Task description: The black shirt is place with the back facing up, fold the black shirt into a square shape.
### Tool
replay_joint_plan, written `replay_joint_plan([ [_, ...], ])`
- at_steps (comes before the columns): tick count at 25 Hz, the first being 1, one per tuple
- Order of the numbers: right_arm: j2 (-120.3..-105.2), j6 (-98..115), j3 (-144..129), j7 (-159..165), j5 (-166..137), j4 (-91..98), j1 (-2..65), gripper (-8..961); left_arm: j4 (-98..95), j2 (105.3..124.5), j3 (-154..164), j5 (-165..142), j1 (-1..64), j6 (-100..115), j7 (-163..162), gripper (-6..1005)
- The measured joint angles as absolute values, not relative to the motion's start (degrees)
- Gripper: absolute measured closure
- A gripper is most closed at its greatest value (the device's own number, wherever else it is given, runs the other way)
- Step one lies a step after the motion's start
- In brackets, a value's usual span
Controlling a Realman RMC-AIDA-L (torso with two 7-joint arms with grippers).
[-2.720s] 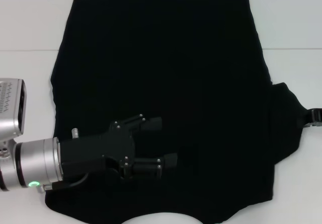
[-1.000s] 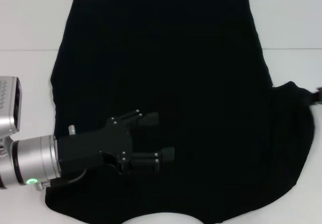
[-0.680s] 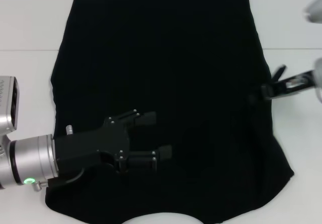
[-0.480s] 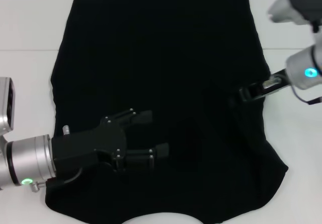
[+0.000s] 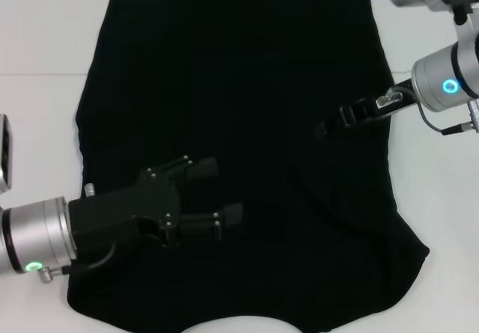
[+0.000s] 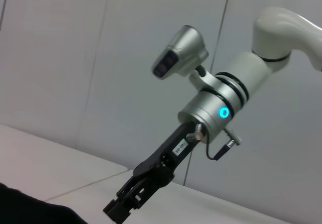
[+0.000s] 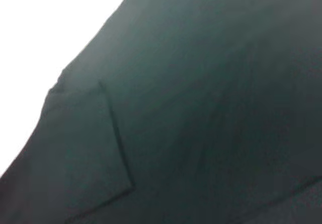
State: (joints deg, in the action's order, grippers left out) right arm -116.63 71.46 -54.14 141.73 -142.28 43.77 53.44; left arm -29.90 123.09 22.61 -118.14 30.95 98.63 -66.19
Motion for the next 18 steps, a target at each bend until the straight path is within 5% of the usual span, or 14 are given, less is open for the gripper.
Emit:
replay_joint_plan([
  [8, -115.68, 72.5, -53.95, 132.68, -129.38, 43.33, 47.44, 517, -33.16, 121.28, 21.35, -118.86, 29.93, 98.64, -77.61, 65],
  [13, -115.92, 73.96, -52.55, 122.55, -119.9, 42.61, 42.82, 267, -38.58, 121.04, 21.32, -120.1, 26.36, 98.96, -81.41, 73],
  [18, -116.28, 73.41, -51.47, 113.77, -114.15, 37.88, 41.5, 190, -44.15, 120.95, 21.2, -120.27, 21.13, 98.25, -81.68, 81],
])
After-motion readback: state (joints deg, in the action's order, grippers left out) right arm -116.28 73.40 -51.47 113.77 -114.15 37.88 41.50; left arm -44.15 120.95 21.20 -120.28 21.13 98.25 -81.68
